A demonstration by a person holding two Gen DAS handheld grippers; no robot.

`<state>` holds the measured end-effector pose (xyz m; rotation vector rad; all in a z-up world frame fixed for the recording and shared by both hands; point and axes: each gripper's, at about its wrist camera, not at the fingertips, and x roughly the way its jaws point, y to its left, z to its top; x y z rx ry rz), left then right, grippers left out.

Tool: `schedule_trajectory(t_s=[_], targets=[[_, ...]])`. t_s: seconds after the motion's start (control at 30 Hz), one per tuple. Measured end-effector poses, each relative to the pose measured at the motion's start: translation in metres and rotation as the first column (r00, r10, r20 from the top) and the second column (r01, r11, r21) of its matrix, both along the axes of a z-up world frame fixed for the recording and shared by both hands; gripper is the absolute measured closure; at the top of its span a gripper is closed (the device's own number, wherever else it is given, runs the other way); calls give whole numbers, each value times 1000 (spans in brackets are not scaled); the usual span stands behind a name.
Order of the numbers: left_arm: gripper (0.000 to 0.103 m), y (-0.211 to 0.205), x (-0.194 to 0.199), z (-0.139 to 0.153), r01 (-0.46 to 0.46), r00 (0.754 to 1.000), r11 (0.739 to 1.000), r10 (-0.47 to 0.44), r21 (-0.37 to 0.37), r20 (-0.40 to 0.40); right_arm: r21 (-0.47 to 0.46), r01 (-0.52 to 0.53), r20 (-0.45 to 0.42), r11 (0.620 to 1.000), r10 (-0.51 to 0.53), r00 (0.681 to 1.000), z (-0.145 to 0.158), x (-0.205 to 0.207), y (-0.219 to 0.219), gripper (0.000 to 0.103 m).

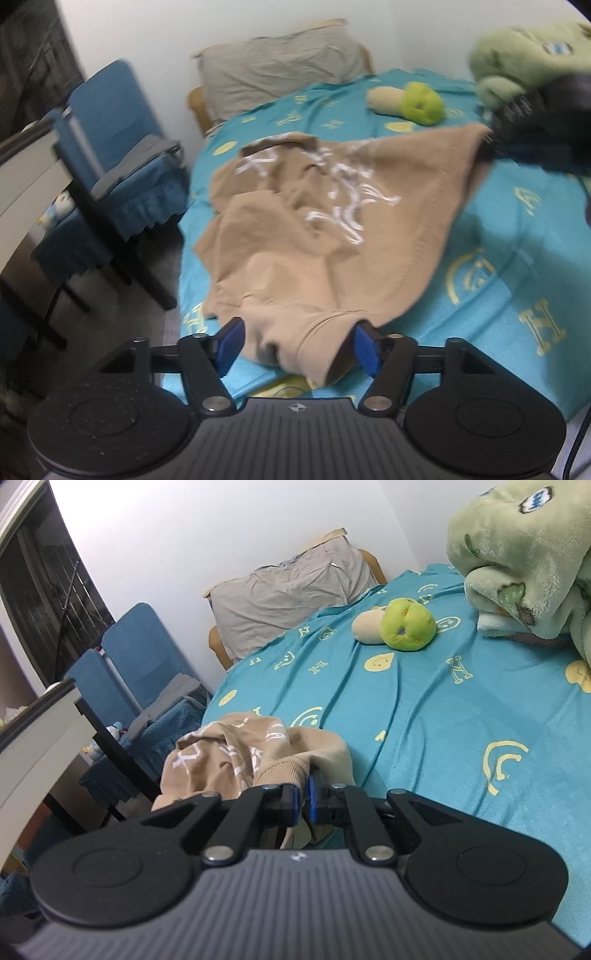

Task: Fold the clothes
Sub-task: 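Lift the tan T-shirt up with both grippers and shake it out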

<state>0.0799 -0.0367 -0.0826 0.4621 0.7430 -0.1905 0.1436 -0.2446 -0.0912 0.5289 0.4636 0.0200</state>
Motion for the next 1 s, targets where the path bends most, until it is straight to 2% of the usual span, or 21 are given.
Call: schedule_trajectory(t_s=[0.1, 0.17, 0.23, 0.3, 0.37, 0.47, 0.57, 0.67, 0.77, 0.83, 0.9, 0.97, 1.0], targets=[[32, -16, 3, -14, 54, 999, 994, -55, 93, 3, 11, 2, 35, 1000, -2, 999, 5, -4, 1, 94], [32, -24, 8, -25, 50, 998, 983, -55, 178, 22, 14, 9, 75, 1000, -10, 997, 10, -9, 0, 94], [32, -25, 15, -31, 8, 998, 975, -21, 223, 56, 17, 16, 115, 1000, -17, 993, 16, -13, 0, 94], [31, -19, 23, -29, -61, 994, 973, 40, 221, 99, 9, 28, 150, 1000, -29, 988, 20, -17, 0, 94], [31, -7, 27, -17, -140, 981, 978, 117, 153, 153, -11, 52, 153, 999, -50, 987, 22, -19, -1, 94], [31, 16, 29, 8, -259, 940, 966, 253, -3, 231, -36, 86, 117, 996, -81, 990, 18, -15, -3, 94], [30, 40, 24, 34, -358, 870, 914, 400, -190, 287, -52, 95, 54, 994, -92, 994, 8, -8, -6, 93], [27, 59, 19, 53, -398, 820, 859, 491, -323, 294, -65, 92, -14, 994, -93, 996, -4, -1, -8, 91], [27, 66, 13, 62, -415, 792, 838, 525, -356, 313, -120, 43, -114, 992, -57, 992, -19, 12, 1, 81], [27, 69, 10, 66, -432, 771, 825, 548, -364, 326, -149, 24, -197, 989, -53, 979, -33, 20, 4, 51], [27, 75, 8, 68, -442, 758, 805, 571, -396, 316, -160, 20, -281, 987, -65, 958, -47, 26, 4, 42], [27, 80, 5, 69, -441, 750, 782, 591, -440, 298, -108, 58, -256, 992, -84, 963, -48, 23, -4, 43], [27, 82, 2, 69, -439, 743, 773, 599, -459, 297, -109, 87, -216, 990, -110, 970, -41, 19, -6, 43]])
